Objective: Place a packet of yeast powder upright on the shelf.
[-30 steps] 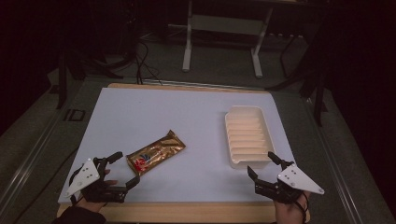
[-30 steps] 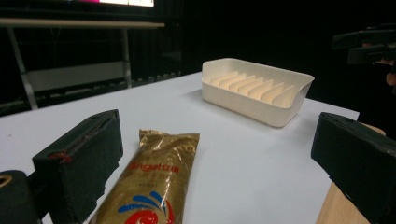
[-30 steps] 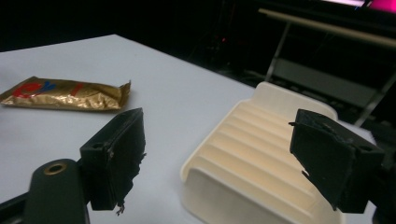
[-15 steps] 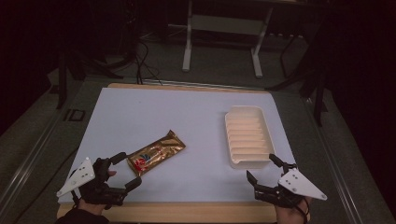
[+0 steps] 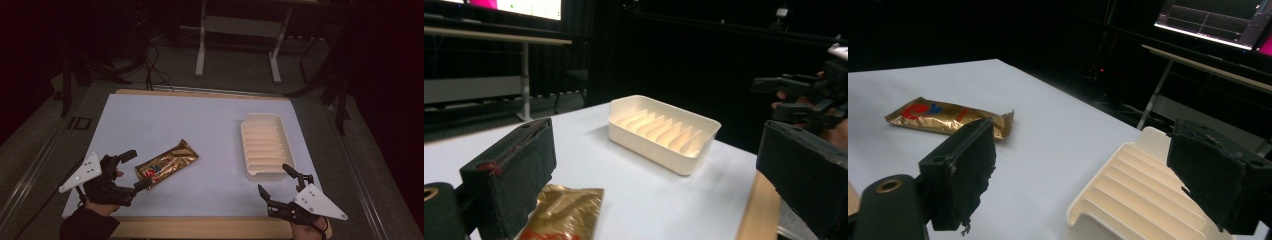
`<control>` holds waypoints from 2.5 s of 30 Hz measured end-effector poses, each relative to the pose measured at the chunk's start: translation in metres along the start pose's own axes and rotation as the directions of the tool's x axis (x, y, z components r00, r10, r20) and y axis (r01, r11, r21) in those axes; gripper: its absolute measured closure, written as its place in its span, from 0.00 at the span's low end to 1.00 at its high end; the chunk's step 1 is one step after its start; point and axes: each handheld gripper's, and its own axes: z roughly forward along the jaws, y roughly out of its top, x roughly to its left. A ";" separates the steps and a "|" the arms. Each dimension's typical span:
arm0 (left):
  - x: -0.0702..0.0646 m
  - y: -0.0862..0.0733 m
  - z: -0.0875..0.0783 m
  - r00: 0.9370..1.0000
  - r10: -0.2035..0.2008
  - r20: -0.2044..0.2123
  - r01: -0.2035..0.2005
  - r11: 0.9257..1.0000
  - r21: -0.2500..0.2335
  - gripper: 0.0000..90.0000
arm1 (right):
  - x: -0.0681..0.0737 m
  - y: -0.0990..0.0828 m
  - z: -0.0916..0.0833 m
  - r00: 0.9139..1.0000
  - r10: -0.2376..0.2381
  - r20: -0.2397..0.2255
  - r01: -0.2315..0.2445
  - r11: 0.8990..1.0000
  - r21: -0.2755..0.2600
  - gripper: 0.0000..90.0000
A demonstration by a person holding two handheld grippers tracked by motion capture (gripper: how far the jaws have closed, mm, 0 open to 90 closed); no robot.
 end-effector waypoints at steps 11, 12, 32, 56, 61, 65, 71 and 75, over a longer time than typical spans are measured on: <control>0.035 0.005 0.034 0.999 0.042 -0.025 -0.038 0.989 0.143 0.04 | 0.005 0.003 0.002 0.996 0.056 -0.067 -0.057 0.998 -0.014 0.12; 0.038 0.003 0.037 0.998 0.049 -0.036 -0.043 0.987 0.154 0.04 | 0.005 0.003 0.003 0.995 0.062 -0.073 -0.063 0.998 -0.012 0.12; 0.079 -0.032 0.084 0.997 0.065 -0.048 -0.040 0.915 0.402 0.12 | 0.007 0.000 0.008 0.995 0.054 -0.086 -0.052 0.998 0.022 0.13; 0.116 -0.071 0.126 0.997 0.033 -0.063 0.024 0.681 0.732 0.24 | 0.010 -0.004 0.013 0.991 0.050 -0.121 -0.043 0.997 0.062 0.13; 0.112 -0.070 0.135 0.996 0.069 -0.058 0.002 0.625 0.781 0.24 | 0.010 -0.003 0.013 0.992 0.047 -0.118 -0.040 0.997 0.063 0.13; 0.103 -0.064 0.140 0.994 0.106 -0.001 -0.061 0.586 0.808 0.39 | 0.011 -0.004 0.013 0.992 0.040 -0.119 -0.032 0.997 0.067 0.13; 0.100 -0.061 0.143 0.995 0.094 0.019 -0.069 0.557 0.828 0.53 | 0.010 -0.004 0.014 0.992 0.044 -0.118 -0.036 0.997 0.070 0.15; 0.098 -0.056 0.145 0.993 0.114 0.007 -0.068 0.539 0.840 0.60 | 0.011 -0.004 0.013 0.992 0.039 -0.118 -0.031 0.997 0.069 0.15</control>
